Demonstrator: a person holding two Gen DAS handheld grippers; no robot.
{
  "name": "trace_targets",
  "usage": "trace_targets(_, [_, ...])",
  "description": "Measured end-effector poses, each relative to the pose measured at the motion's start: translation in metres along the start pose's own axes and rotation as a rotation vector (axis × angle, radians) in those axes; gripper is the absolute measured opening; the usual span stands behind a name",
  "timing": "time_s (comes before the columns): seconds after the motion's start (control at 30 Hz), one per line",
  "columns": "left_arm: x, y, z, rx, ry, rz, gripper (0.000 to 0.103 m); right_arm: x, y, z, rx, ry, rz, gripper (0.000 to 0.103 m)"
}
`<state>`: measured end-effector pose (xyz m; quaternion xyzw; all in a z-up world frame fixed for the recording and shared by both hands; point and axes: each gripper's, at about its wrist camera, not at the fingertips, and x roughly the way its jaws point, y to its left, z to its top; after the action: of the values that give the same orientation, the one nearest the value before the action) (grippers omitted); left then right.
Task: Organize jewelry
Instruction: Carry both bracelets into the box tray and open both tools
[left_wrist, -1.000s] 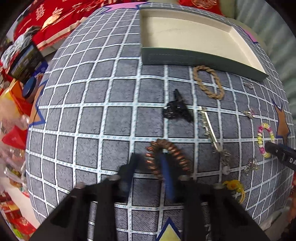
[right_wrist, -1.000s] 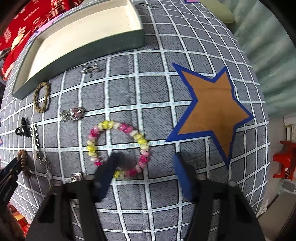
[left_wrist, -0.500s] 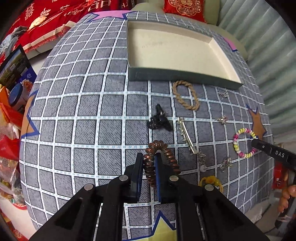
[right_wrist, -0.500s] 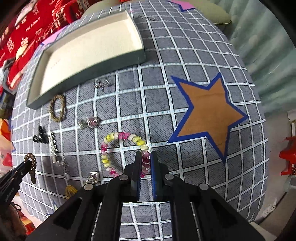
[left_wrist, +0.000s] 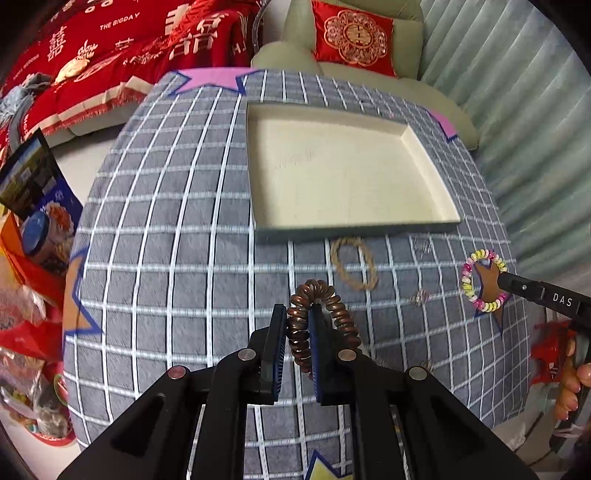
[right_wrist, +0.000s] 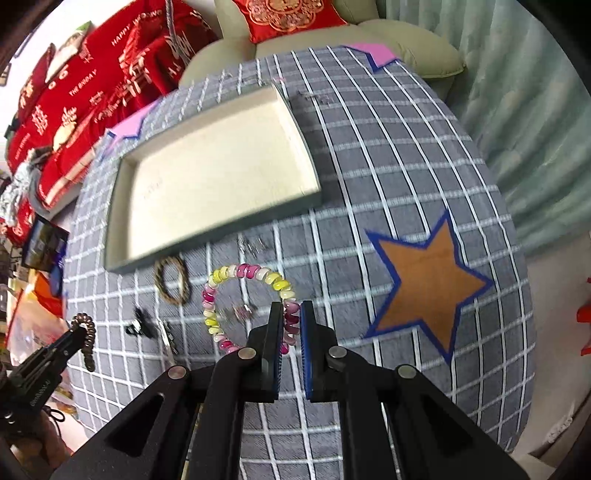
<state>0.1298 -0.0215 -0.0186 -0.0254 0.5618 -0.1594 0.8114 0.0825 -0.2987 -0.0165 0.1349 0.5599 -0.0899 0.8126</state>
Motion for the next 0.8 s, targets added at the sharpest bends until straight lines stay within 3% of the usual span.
trace_targets(0.3, [0.003,-0.005,0.045,-0.033,-0.05,0.028,0.022,0.011,0.022,0.059,-0.05,-0.009,0.054,0.009])
trace_targets(0.8, [0.077,-0.022,0.126,-0.057,-0.037,0.1,0.022,0.08,0.036,0.147,-0.087,0.05,0.103,0.009])
